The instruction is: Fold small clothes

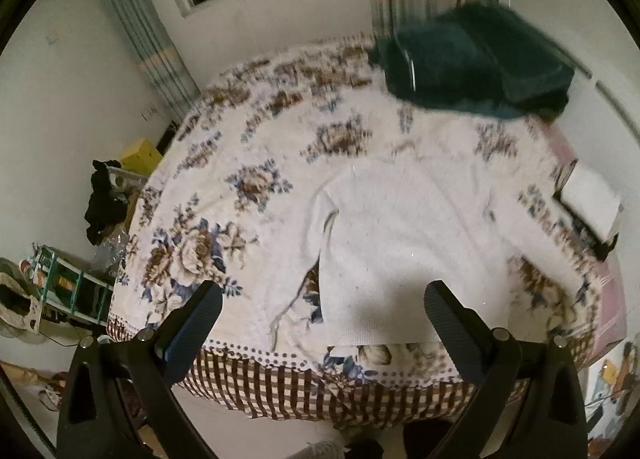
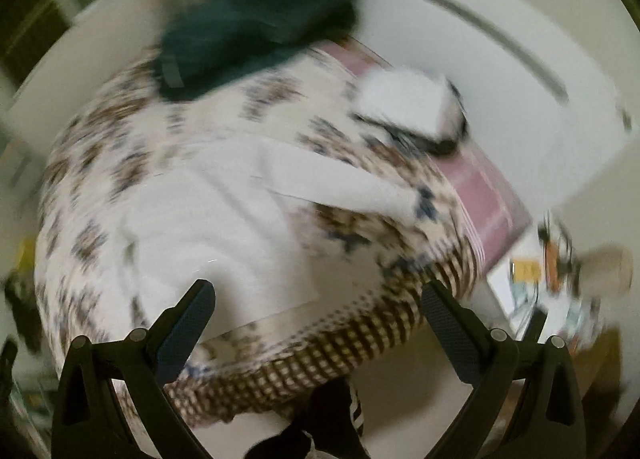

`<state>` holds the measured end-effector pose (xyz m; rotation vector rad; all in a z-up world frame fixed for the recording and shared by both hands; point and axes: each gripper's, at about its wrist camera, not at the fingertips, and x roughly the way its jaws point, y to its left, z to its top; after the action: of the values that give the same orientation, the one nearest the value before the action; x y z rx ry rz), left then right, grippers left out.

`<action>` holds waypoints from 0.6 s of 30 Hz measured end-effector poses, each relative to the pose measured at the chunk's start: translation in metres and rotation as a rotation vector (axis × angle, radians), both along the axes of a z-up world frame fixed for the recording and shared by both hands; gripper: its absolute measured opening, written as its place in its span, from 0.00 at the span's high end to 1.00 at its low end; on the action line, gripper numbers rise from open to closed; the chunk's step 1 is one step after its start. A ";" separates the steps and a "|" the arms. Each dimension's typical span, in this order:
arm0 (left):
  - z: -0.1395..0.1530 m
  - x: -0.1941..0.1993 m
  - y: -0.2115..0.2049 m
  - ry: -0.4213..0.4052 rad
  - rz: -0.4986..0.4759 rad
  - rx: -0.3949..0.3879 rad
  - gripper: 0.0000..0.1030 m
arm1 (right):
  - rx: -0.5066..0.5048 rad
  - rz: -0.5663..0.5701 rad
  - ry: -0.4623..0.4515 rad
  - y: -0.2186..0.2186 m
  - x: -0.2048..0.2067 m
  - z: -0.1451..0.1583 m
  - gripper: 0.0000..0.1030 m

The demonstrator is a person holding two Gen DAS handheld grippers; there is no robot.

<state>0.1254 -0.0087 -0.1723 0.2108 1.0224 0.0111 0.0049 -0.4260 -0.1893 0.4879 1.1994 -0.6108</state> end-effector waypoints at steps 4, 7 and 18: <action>-0.053 0.035 -0.025 0.029 0.020 0.064 0.00 | 0.108 -0.178 0.046 -0.100 -0.004 -0.094 0.21; -0.101 0.064 -0.043 0.096 0.057 0.111 0.00 | 0.182 -0.294 0.067 -0.171 0.001 -0.171 0.24; -0.265 0.135 -0.089 0.316 0.181 0.171 0.00 | 0.453 -0.534 0.068 -0.312 0.039 -0.423 0.24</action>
<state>0.2600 -0.0973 -0.4370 0.2803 1.3545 0.2366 0.0443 -0.7381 -0.6121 1.2022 1.2805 -0.8122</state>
